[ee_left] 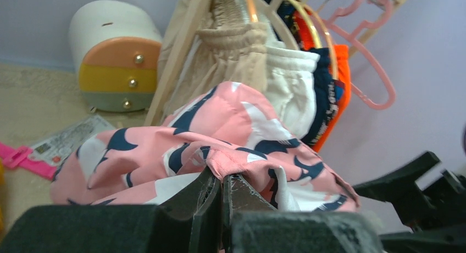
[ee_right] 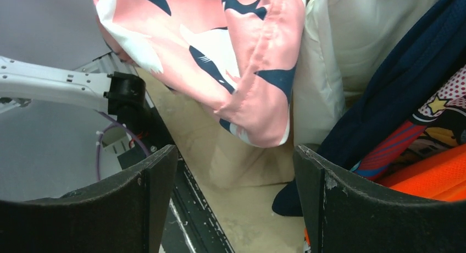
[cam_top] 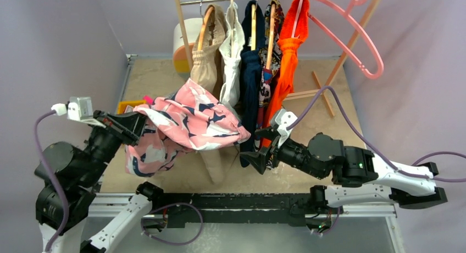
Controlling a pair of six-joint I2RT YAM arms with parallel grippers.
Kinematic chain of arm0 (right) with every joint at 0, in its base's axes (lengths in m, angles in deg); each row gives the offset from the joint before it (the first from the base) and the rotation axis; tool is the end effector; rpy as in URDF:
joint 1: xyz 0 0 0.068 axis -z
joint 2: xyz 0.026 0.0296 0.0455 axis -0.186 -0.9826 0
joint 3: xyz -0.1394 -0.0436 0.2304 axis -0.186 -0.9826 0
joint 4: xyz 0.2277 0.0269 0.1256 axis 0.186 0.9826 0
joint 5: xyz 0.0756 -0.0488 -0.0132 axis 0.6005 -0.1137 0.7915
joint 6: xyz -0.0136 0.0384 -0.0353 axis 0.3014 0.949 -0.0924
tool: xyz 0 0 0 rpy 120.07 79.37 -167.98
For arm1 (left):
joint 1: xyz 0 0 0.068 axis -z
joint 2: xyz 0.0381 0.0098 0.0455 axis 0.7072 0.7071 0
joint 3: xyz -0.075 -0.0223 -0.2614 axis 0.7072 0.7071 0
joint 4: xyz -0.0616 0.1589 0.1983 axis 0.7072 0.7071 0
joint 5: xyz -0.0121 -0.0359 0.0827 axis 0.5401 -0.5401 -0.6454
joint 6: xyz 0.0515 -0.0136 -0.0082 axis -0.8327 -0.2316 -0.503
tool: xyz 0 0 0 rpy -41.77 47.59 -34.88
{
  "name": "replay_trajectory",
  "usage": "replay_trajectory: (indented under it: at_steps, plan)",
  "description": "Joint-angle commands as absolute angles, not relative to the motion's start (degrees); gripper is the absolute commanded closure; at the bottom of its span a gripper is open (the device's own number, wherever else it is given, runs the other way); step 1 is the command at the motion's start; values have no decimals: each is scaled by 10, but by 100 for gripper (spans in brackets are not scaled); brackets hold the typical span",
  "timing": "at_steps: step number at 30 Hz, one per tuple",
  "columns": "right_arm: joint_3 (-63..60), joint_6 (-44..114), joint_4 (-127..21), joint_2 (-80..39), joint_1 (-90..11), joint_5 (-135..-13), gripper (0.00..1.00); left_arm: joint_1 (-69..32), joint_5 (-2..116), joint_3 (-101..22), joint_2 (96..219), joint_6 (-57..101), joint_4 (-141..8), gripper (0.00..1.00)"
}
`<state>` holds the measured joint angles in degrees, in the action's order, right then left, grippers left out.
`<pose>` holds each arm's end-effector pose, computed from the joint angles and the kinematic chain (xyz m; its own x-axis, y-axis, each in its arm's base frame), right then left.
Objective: Place the shorts on the hanger
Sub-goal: Adjust the shorts at the center of the board.
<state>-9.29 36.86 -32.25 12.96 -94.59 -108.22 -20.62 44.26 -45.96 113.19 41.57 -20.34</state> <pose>0.0329 0.1562 0.4453 -0.1305 0.0526 -0.9900 -0.8280 0.5434 0.1381 0.0251 -0.0083 0.4768 -0.1362 -0.5052 -0.8522 0.3142 0.7937 -0.5208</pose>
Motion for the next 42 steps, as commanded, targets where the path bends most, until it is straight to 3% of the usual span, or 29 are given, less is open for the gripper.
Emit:
replay_trajectory:
  at_steps: [1,11,16,22,26,32,42]
  plan:
    - [-86,364,-317,146,-946,-1047,21,-208,569,-496,1108,374,-272,100]
    - [-8,342,-433,201,-946,-895,20,-197,617,-629,1058,359,-352,100]
    - [37,319,-447,165,-946,-864,19,-186,646,-729,1100,388,-388,100]
    - [42,298,-460,112,-946,-841,19,-188,700,-760,1156,456,-479,100]
    - [20,297,-489,113,-946,-847,19,-201,727,-697,1182,506,-515,100]
    - [-26,304,-493,132,-946,-896,19,-207,670,-449,1178,581,-595,100]
    - [-89,332,-443,142,-946,-987,20,-207,613,-219,1200,618,-564,100]
